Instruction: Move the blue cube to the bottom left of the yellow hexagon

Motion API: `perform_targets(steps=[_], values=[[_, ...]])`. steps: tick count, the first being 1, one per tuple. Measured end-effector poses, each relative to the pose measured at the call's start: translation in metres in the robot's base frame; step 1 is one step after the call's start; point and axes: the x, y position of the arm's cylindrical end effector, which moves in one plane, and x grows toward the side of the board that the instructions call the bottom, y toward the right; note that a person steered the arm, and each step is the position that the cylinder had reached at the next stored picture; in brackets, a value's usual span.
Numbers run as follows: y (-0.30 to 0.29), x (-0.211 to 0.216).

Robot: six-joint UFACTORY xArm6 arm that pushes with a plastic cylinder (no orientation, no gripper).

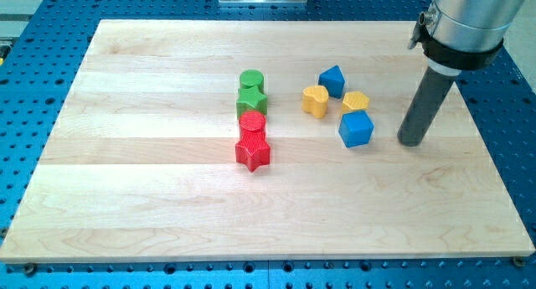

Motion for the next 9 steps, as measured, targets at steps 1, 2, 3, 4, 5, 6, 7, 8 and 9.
perform_targets(steps=[1, 2, 3, 4, 5, 6, 7, 8, 9], values=[[-0.027, -0.001], [-0.045, -0.001], [-0.042, 0.0], [-0.046, 0.016], [-0.071, 0.02], [-0.071, 0.02], [-0.071, 0.029], [-0.082, 0.058], [-0.145, 0.07]])
